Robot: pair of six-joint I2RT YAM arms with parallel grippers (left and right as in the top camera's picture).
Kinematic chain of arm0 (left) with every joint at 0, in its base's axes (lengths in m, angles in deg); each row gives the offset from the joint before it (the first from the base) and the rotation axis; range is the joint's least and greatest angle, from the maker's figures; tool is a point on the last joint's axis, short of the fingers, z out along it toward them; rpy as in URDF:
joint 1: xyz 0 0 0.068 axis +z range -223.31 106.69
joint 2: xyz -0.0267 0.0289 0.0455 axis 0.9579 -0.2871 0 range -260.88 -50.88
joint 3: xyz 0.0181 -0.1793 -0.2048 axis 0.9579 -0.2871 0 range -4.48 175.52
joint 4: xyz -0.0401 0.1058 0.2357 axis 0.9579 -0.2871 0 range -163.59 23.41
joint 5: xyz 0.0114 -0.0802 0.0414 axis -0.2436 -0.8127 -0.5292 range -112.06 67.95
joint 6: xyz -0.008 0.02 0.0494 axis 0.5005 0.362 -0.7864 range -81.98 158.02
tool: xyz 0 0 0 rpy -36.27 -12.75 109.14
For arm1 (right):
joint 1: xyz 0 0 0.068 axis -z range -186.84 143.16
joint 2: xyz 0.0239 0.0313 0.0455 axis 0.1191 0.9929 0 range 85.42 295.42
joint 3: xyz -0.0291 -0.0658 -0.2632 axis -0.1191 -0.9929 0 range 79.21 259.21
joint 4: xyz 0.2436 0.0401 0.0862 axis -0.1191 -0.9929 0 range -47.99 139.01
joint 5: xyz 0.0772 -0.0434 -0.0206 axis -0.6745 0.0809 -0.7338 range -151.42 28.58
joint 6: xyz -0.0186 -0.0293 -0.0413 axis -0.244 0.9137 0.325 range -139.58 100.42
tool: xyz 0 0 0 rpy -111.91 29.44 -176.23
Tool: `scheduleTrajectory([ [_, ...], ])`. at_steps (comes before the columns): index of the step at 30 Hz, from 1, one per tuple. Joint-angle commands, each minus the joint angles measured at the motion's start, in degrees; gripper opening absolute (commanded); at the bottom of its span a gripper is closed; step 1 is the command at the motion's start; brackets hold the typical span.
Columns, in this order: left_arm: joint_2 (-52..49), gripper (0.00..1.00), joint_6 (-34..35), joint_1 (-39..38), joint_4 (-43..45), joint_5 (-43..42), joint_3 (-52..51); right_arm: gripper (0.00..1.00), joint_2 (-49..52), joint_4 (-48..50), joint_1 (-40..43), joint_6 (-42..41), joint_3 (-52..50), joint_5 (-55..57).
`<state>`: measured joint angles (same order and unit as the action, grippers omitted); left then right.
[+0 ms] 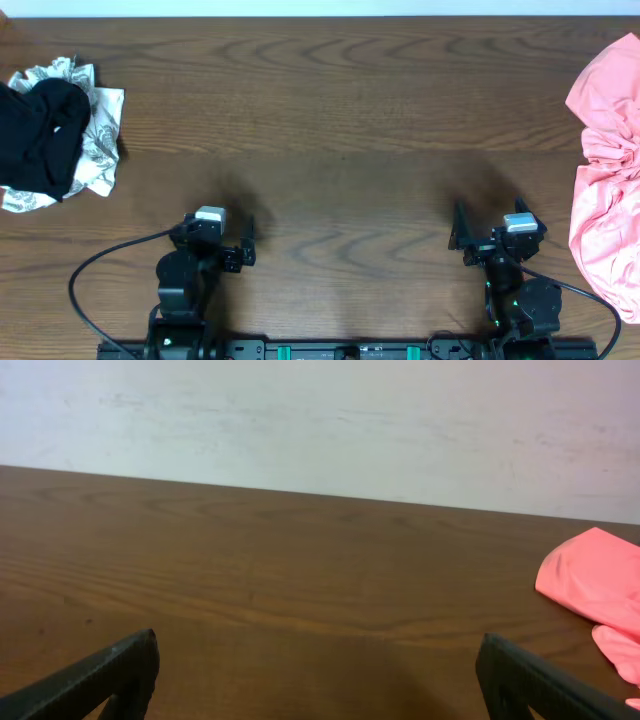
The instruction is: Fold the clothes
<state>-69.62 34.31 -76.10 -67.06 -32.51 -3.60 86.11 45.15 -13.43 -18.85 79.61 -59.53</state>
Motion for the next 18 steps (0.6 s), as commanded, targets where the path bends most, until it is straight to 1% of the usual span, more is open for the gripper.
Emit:
scheduleTrajectory([
  [1, 3.7, 0.98, -2.6, 0.0, -2.7, 1.2, -0.7, 0.99, -0.4, -0.2, 0.7, 1.1, -0.1, -0.2],
  [18, 18.7, 0.98, -3.9, 0.3, -2.9, 2.6, -0.7, 0.99, -0.3, -0.2, 0.7, 1.1, -0.1, -0.2],
])
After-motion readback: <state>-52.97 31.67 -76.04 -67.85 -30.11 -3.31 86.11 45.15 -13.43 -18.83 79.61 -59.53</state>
